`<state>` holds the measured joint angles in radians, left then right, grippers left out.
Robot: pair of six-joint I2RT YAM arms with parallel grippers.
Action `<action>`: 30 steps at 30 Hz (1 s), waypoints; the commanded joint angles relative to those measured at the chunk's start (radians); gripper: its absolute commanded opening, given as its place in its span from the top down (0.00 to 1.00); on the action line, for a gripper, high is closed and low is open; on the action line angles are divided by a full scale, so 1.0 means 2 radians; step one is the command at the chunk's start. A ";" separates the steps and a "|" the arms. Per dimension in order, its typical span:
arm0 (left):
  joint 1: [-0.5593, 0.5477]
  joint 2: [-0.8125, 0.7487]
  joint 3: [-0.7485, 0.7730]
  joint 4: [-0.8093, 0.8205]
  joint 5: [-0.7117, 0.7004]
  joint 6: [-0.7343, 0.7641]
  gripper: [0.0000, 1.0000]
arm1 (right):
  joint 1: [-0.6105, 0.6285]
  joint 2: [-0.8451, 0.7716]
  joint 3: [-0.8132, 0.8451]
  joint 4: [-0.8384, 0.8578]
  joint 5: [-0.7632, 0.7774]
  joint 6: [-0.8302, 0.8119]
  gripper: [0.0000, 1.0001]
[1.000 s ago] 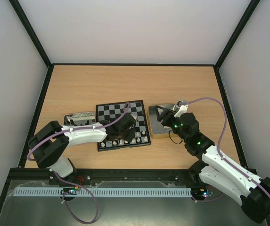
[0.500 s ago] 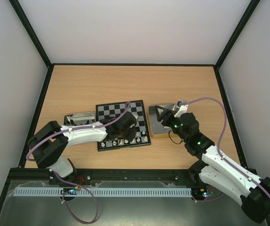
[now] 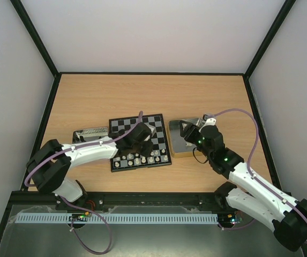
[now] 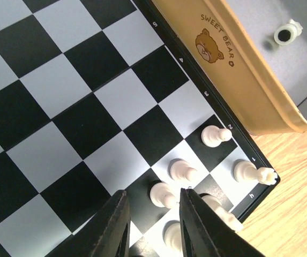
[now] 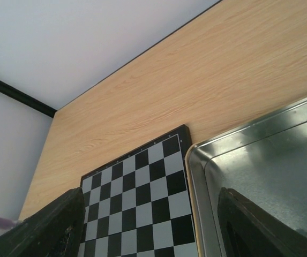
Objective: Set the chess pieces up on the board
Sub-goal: Place the chess piece on the chessboard.
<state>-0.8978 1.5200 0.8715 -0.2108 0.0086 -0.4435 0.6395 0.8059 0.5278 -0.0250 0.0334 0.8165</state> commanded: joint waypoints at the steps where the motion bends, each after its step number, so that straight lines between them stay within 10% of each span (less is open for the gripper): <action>1: 0.001 0.004 0.006 -0.010 0.024 0.008 0.71 | 0.002 0.008 0.012 -0.022 0.020 0.007 0.33; 30: 0.002 0.046 0.031 -0.042 0.019 0.021 0.94 | 0.002 0.023 0.007 -0.012 0.008 0.008 0.34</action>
<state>-0.8978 1.6192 0.9192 -0.2462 0.0689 -0.4179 0.6395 0.8474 0.5282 -0.0448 0.0387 0.8242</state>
